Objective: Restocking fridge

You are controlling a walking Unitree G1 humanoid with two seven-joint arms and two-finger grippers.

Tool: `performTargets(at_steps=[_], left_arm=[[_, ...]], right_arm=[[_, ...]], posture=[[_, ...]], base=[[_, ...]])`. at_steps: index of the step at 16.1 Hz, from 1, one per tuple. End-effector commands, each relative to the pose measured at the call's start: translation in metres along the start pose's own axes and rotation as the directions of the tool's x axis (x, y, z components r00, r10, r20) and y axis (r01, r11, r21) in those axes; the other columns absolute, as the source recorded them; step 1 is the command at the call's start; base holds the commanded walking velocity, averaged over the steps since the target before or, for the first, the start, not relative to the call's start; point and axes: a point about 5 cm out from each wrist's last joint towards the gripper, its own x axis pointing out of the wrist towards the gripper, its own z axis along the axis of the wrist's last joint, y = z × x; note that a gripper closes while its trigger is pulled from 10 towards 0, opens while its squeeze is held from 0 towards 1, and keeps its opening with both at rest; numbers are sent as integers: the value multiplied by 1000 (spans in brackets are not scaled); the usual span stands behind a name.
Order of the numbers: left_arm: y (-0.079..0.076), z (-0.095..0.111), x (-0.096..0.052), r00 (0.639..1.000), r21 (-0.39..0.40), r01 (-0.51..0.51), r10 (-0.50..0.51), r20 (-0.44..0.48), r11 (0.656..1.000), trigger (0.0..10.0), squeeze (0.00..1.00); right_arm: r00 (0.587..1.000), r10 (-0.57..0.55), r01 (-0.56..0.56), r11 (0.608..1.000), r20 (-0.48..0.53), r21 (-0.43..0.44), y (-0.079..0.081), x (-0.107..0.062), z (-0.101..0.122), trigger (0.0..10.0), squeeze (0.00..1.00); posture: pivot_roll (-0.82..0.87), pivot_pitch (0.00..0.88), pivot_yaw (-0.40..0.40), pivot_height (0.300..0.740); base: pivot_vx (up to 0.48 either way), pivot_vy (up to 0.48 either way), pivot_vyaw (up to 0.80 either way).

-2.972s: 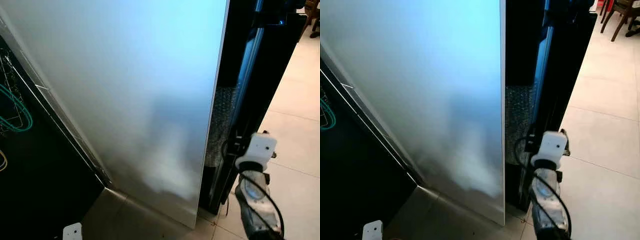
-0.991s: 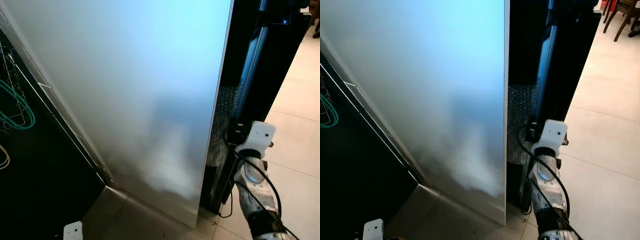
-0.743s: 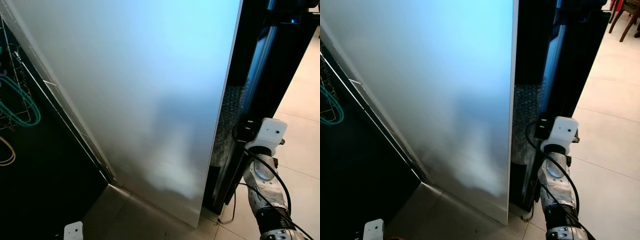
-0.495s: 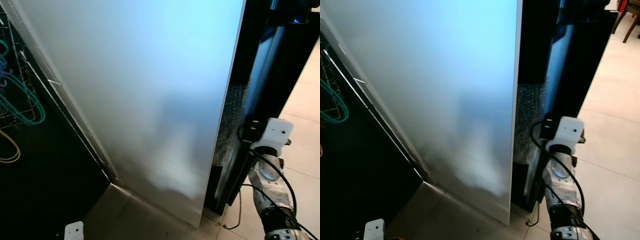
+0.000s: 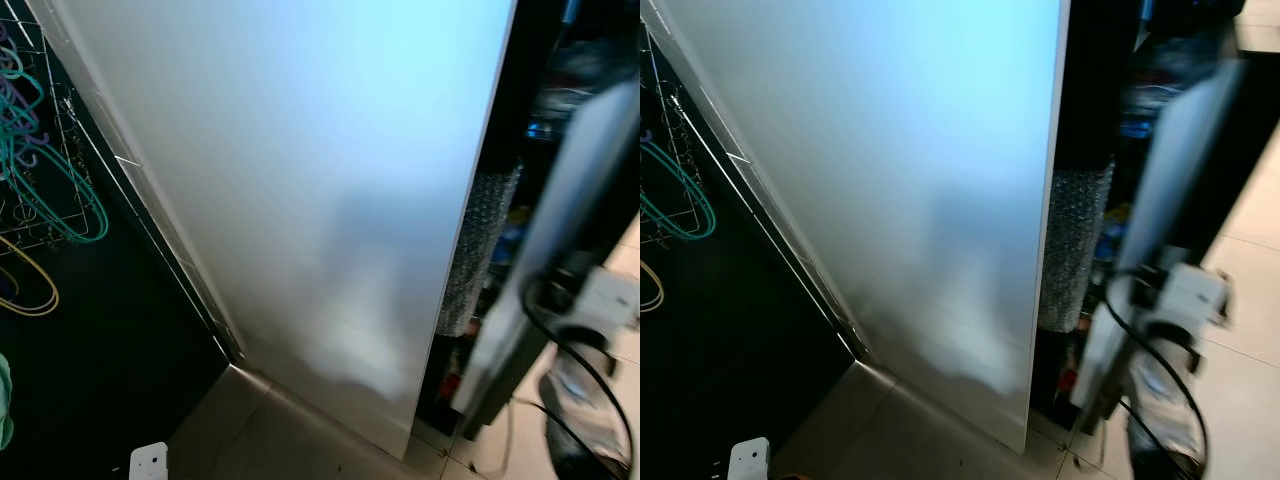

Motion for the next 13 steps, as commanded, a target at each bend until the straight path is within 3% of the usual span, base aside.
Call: performTargets(at_steps=[1,3,8,10,12,13], left_arm=[[4,0,-1,1000,16,-8,8,5,1000,10000,0],[3,-1,-1,1000,17,-3,3,2,1000,10000,0],[21,-10,-5,1000,10,-21,21,-16,1000,10000,0],[26,-14,-7,999,8,-26,27,-24,1000,10000,0],[27,-16,-7,999,8,-22,22,-30,1000,10000,0],[27,-17,-7,999,12,-19,19,-32,1000,10000,0]], right_arm=[[992,-121,120,992,-39,-23,-27,0,-8,10000,0],[980,-192,188,980,-46,-70,-51,2,-11,10000,0],[958,-252,232,962,-135,-147,-75,-5,-36,10000,0],[938,-252,212,961,-239,-180,-81,-15,-59,10000,0],[877,-216,126,965,-429,-228,-85,-37,-95,10000,0],[783,-105,-22,980,-613,-196,-75,-63,-125,10000,0]], posture=[[-278,0,137,740],[-283,0,133,740],[-281,0,128,740],[-284,0,126,740],[-288,0,126,740],[-295,0,129,740]], base=[[0,0,0],[0,0,0],[0,0,0],[0,0,0],[0,0,0],[0,0,0]])
